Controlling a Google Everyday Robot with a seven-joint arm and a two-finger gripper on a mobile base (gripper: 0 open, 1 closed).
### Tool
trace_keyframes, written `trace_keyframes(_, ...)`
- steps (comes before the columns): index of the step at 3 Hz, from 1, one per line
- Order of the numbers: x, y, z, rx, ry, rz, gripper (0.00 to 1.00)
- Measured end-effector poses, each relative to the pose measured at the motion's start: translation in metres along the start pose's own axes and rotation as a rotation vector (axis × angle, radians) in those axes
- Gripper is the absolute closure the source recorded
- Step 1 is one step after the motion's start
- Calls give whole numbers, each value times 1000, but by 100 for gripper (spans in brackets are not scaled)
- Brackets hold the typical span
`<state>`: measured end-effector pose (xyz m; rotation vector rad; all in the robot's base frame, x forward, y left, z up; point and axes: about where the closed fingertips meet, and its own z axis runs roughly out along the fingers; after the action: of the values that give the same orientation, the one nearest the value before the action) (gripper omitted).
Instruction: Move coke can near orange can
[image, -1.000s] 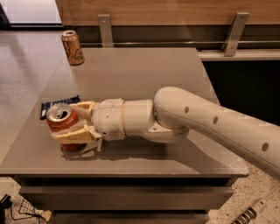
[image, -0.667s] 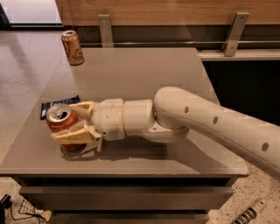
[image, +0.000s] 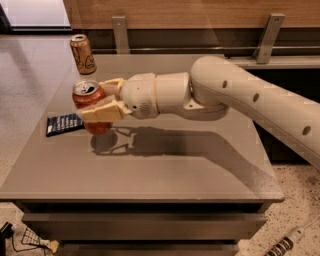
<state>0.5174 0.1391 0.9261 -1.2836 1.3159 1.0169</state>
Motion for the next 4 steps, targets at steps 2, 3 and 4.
trace_keyframes(2,-4,-127,-34,89,29,64,100)
trace_keyframes(3,5,-190,-41,152,26,81,100)
trace_keyframes(4,15,-246,-40,204,25,91,100)
